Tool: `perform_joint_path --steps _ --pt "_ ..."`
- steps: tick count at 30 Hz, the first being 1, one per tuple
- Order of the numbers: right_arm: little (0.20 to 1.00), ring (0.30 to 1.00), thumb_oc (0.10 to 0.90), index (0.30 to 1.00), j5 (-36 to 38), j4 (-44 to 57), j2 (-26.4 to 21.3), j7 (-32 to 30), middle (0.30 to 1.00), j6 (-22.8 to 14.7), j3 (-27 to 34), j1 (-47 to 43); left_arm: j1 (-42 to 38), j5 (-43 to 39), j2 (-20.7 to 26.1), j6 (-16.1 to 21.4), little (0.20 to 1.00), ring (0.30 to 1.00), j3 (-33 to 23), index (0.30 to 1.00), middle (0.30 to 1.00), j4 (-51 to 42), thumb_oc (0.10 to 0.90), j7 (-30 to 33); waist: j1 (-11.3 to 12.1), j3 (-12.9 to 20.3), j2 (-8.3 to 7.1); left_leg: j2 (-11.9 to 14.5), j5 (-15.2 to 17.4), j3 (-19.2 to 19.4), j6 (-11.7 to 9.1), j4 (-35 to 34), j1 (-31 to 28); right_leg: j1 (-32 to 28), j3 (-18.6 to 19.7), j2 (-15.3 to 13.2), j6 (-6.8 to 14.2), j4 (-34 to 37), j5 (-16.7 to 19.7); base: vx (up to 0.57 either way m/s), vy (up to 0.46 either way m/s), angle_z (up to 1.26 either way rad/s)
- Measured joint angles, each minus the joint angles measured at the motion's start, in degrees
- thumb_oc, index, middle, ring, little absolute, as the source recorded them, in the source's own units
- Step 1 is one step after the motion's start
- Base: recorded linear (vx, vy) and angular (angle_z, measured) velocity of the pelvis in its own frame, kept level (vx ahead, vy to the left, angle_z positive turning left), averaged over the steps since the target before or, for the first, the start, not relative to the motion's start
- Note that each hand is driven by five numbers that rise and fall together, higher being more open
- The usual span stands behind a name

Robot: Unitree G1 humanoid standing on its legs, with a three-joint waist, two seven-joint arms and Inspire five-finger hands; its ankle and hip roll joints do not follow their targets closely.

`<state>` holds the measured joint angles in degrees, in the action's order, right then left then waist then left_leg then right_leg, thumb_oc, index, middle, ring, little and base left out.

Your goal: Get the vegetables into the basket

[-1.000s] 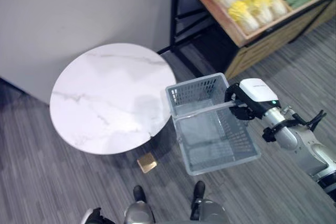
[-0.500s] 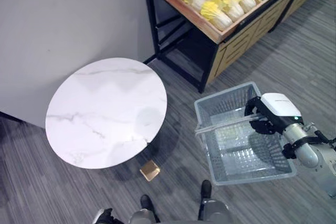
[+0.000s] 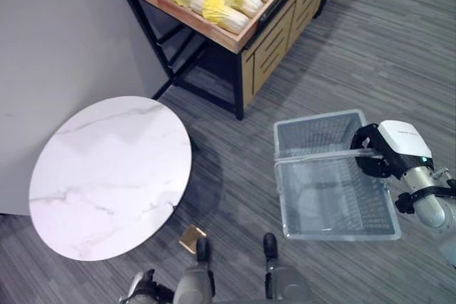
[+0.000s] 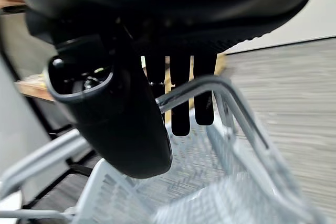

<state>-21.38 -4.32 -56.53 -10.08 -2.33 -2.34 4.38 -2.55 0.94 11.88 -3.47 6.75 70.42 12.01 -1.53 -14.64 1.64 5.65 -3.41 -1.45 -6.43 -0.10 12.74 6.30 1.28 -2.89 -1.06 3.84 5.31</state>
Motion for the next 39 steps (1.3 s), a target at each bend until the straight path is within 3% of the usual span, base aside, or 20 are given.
perform_joint_path --steps 2,3,4,6,8,15,20,21,22,23,24,25,26,29,33,39 --pt "0.3 0.3 0.4 0.3 0.0 -0.2 0.1 0.0 0.3 0.2 -0.4 0.0 0.0 -0.2 -0.1 0.0 1.0 1.0 0.0 1.0 1.0 0.1 0.9 -0.3 -0.3 -0.2 0.89 0.1 -0.4 -0.2 0.6 -0.5 -0.8 -1.0 1.3 0.7 0.7 0.6 -0.1 0.1 0.124 -0.75" --pt "0.3 0.3 0.4 0.3 -0.1 -0.9 0.2 -0.1 0.3 0.2 -0.4 -0.6 0.3 -0.5 -0.3 0.1 1.0 1.0 0.0 1.0 1.0 -0.1 0.9 -0.5 -0.3 -0.3 2.12 0.3 -2.1 -1.7 1.2 -2.0 -3.2 -1.4 3.6 1.8 1.6 0.7 0.1 0.09 0.152 -0.9" --pt "0.3 0.3 0.4 0.3 -0.1 -1.3 0.7 -0.1 0.3 0.3 -0.4 -1.0 0.1 -0.5 0.1 0.1 1.0 1.0 0.0 1.0 1.0 -0.7 0.9 -0.6 -0.3 -1.2 1.28 -0.5 -3.5 -0.9 2.1 -1.6 -3.8 -1.7 4.8 1.4 3.2 0.5 0.4 0.08 0.184 -0.83" --pt "0.3 0.3 0.4 0.3 0.1 -1.3 0.7 -0.1 0.3 0.3 -0.4 -0.9 -1.1 -0.5 1.0 0.2 1.0 1.0 0.0 1.0 1.0 -1.1 0.9 -0.8 -1.1 -2.2 -0.4 -3.1 -2.5 1.4 4.0 -2.0 -5.8 -2.0 5.0 -1.4 4.8 -0.4 -0.4 0.08 0.229 -0.44" --pt "0.3 0.3 0.4 0.3 0.0 -1.5 1.2 -0.1 0.3 -0.2 -0.1 -0.7 -2.2 -0.3 1.5 0.6 1.0 1.0 1.5 1.0 1.0 -1.3 0.9 -0.8 -0.6 -2.4 -0.5 -4.5 -1.6 2.9 5.3 -1.8 -7.6 -3.0 3.3 -3.3 6.2 -1.2 -1.1 0.09 0.366 -0.39" --pt "0.3 0.3 0.4 0.3 -0.1 -4.2 5.2 -0.2 0.3 -0.4 0.1 -2.1 -2.2 0.6 3.1 0.7 1.0 1.0 3.4 1.0 1.0 -1.0 0.9 -1.2 0.5 -2.5 -1.45 -6.0 0.9 8.9 6.9 -1.8 -9.5 -0.6 7.9 -3.7 7.6 -3.4 -1.6 -0.02 0.241 -0.47" --pt "0.3 0.3 0.4 0.3 -0.1 -9.5 9.1 -0.5 0.3 0.3 0.1 -1.9 -2.2 1.6 4.2 0.7 1.0 1.0 3.8 1.0 1.0 -1.4 0.9 -1.4 -1.0 -2.6 -3.01 -6.7 1.5 13.7 8.0 -1.7 -9.2 3.1 10.3 -3.6 9.1 -4.9 0.2 -0.05 0.144 -0.56" --pt "0.3 0.3 0.4 0.3 -0.1 -10.3 10.0 -0.8 0.3 0.6 0.1 -2.2 -2.3 2.0 4.7 0.7 1.0 1.0 3.8 1.0 1.0 -1.8 0.9 -1.5 -0.9 -2.6 -3.07 -6.4 1.6 15.6 8.1 -1.6 -9.3 4.1 9.4 -3.0 9.4 -4.9 2.0 -0.05 0.028 -1.11" --pt "0.3 0.3 0.4 0.3 -0.1 -11.7 11.6 -1.0 0.3 0.8 -0.7 -3.8 -1.8 2.2 5.5 0.7 1.0 1.0 3.8 1.0 1.0 -2.9 0.9 -1.4 0.1 -2.7 -3.16 -5.6 2.1 17.6 8.7 -1.3 -9.1 5.9 7.0 -1.3 9.9 -4.5 6.2 -0.02 -0.012 -1.63" --pt "0.3 0.3 0.4 0.3 0.0 -12.5 12.9 -1.3 0.3 1.1 -1.5 -5.6 -1.2 2.5 6.4 0.7 1.0 1.0 3.6 1.0 1.0 -3.3 0.9 -1.3 1.4 -2.6 -2.86 -3.6 2.4 19.0 9.4 -2.3 -9.5 6.7 1.6 -1.0 11.1 -3.1 8.3 0.02 0.023 -1.22" --pt "0.3 0.3 0.4 0.3 0.0 -12.5 12.7 -2.0 0.3 1.1 -1.5 -4.2 -1.8 2.6 6.6 0.7 1.0 1.0 3.1 1.0 1.0 -3.2 0.9 -1.2 -0.5 -2.5 -2.46 -3.8 2.6 18.1 9.8 -2.2 -9.3 5.0 -3.2 -2.4 8.4 -2.9 5.8 0.02 0.002 -0.47" --pt "0.3 0.3 0.4 0.3 0.0 -12.9 12.5 -2.2 0.3 1.5 -1.6 -3.2 -1.9 2.5 6.7 0.7 1.0 1.0 2.1 1.0 1.0 -3.3 0.9 -0.7 -1.5 -2.3 -2.26 -3.9 2.3 17.9 9.8 -2.4 -9.8 3.6 -5.9 -3.7 7.1 -3.8 3.7 0.06 -0.041 -0.28" --pt "0.3 0.3 0.4 0.3 0.0 -14.2 12.9 -2.2 0.3 2.3 -2.5 -3.1 -2.0 2.5 7.9 1.5 1.0 1.0 1.8 1.0 1.0 -3.7 0.9 -0.5 0.2 -1.9 -2.89 -3.6 1.9 20.8 9.4 -3.1 -10.8 2.3 -10.9 -7.0 7.6 -5.3 2.0 0.07 -0.062 -0.62" --pt "0.3 0.3 0.4 0.3 0.0 -14.1 13.0 -2.8 0.3 2.4 -2.4 -2.3 -3.0 2.5 8.5 0.9 1.0 1.0 1.8 1.0 1.0 -4.5 0.9 0.1 0.4 -1.8 -3.44 -4.2 0.8 21.7 7.6 -3.2 -10.9 -1.8 -10.5 -10.4 9.2 -0.9 3.1 0.09 -0.107 -0.32" --pt "0.3 0.3 0.4 0.3 0.0 -17.4 13.1 -3.2 0.3 3.5 -2.4 -1.1 -2.5 2.6 6.1 1.2 1.0 1.0 2.4 1.0 1.0 -6.1 0.9 0.4 0.3 -0.7 -0.87 -1.3 -0.6 20.1 5.8 -3.1 -10.9 -3.5 -10.8 -7.0 9.1 1.1 2.8 0.07 -0.12 0.03" --pt "0.3 0.3 0.4 0.3 0.0 -21.1 13.1 -3.9 0.3 3.5 -1.4 -0.6 -2.5 2.7 3.2 1.2 1.0 1.0 4.6 1.0 1.0 -6.0 0.9 0.2 -0.8 -0.5 -0.42 2.0 -1.7 18.2 4.0 -3.1 -10.8 -3.8 -11.3 -3.7 7.3 1.2 1.6 0.04 -0.12 0.0"
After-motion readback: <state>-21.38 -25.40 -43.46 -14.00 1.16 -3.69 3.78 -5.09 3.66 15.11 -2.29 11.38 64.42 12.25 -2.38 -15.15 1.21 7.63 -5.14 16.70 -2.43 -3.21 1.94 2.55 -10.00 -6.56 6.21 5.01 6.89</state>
